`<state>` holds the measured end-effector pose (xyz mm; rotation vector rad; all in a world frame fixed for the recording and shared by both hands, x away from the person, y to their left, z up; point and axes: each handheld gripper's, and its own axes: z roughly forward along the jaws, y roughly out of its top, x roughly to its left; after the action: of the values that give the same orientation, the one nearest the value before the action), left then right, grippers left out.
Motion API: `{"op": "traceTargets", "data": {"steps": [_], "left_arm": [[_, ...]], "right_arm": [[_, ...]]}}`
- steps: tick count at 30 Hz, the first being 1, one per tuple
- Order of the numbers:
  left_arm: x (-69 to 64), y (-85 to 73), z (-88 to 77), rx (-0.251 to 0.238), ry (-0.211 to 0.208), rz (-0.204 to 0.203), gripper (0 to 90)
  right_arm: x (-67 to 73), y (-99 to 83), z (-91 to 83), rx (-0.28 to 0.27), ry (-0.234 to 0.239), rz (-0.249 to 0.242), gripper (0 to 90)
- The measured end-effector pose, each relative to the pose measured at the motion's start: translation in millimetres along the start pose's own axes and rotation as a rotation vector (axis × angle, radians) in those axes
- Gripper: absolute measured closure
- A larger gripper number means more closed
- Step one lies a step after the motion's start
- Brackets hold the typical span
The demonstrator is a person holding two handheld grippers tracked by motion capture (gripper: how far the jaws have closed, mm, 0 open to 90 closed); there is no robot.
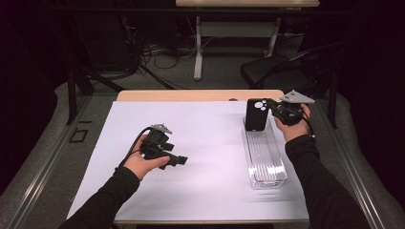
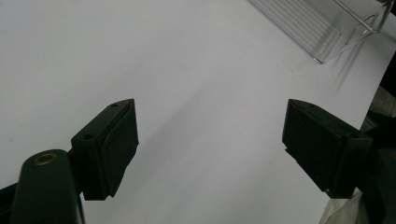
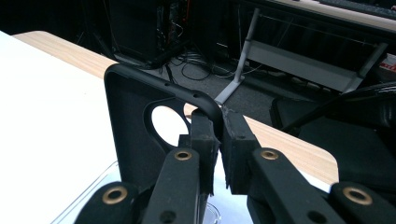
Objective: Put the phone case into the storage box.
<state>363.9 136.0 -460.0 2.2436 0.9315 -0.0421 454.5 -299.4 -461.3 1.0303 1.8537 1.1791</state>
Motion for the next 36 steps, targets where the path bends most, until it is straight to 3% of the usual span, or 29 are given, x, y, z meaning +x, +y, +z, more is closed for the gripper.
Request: {"op": "traceTargets", "data": {"steps": [11,24,32,36], "left_arm": [[-0.4,-0.2,1.2,0.005,0.001,0.002,18.7],[-0.3,-2.0,2.4,0.009,-0.002,0.001,18.7],[-0.4,-2.1,3.7,0.015,-0.001,0.001,18.7],[-0.5,-2.3,3.7,0.015,0.000,0.002,18.7]], "right_arm": [[-11.4,-6.0,0.7,-0.010,0.025,0.000,84.4],[-11.8,-5.9,0.3,-0.015,0.033,0.017,82.7],[-11.2,-5.9,0.7,-0.014,0.042,0.031,76.9],[-10.4,-6.3,1.1,-0.010,0.039,0.037,69.5]]}}
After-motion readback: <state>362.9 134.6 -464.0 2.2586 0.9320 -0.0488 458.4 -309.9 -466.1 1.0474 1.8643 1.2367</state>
